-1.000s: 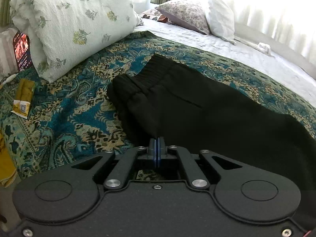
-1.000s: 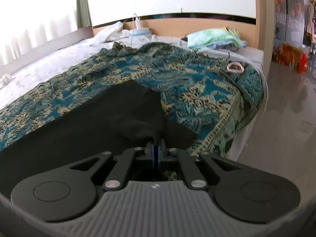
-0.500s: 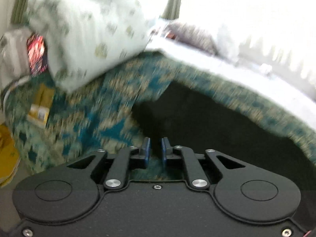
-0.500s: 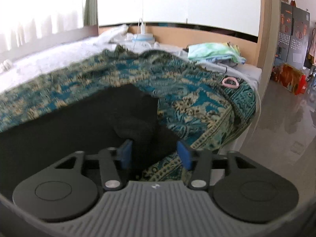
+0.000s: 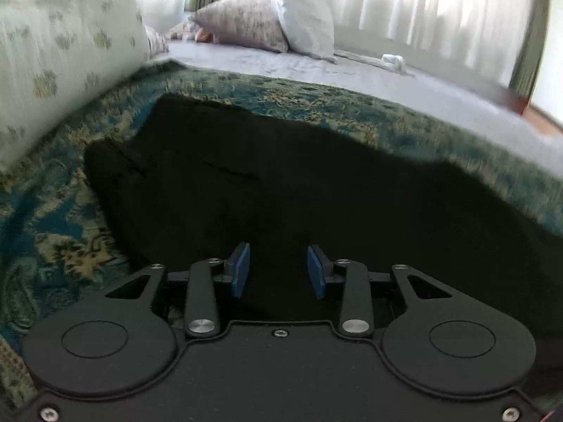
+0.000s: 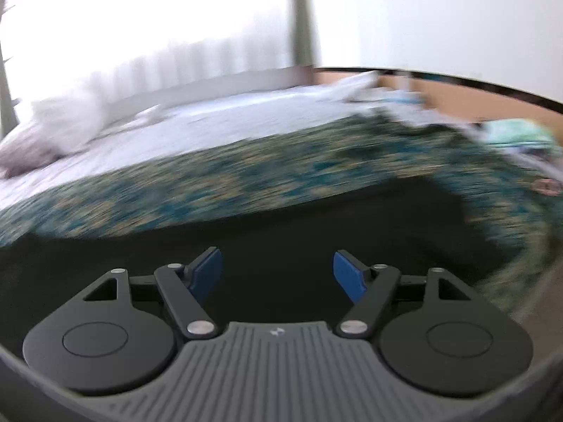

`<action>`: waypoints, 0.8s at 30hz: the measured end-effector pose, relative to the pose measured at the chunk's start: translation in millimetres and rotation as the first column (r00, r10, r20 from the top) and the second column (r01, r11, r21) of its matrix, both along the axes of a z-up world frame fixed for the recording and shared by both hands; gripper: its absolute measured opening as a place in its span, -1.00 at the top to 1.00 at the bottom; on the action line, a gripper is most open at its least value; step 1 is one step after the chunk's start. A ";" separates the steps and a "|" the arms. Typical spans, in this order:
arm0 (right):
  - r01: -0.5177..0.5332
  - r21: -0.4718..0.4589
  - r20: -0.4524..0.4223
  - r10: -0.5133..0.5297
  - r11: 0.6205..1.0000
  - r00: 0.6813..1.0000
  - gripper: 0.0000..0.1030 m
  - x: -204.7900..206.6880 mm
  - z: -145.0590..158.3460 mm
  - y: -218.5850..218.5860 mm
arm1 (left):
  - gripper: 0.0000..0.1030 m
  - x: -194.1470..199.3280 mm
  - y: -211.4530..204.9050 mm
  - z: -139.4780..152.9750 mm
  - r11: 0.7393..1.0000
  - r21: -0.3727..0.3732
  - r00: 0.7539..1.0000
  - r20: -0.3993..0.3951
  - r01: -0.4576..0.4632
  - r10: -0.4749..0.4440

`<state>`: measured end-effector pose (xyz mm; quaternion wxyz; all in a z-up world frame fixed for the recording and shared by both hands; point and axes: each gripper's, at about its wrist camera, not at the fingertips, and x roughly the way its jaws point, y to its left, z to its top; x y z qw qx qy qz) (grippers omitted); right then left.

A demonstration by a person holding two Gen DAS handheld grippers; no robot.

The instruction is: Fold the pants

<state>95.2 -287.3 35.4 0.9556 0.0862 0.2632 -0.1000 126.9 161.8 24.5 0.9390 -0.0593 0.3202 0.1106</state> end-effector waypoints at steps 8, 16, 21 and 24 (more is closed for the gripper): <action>-0.279 -0.027 0.006 0.279 0.960 0.960 -0.59 11.8 -20.0 122.4 | 0.30 -19.0 15.3 -6.2 0.998 0.054 1.000 -0.025 0.014 -0.012; -0.477 -0.092 -0.006 0.478 0.874 0.878 -0.59 -19.3 -32.8 197.0 | 0.30 -20.3 16.4 -2.3 0.998 0.069 0.999 -0.038 0.013 -0.011; -0.489 -0.109 -0.057 0.486 0.865 0.872 -0.57 -34.0 -47.9 206.8 | 0.41 -18.4 -9.0 23.9 0.989 0.077 0.992 -0.011 0.123 -0.123; -0.530 -0.132 -0.100 0.521 0.838 0.848 -0.57 -43.0 -44.4 214.2 | 0.41 -9.5 -40.1 43.1 0.966 0.097 0.970 0.027 0.238 -0.242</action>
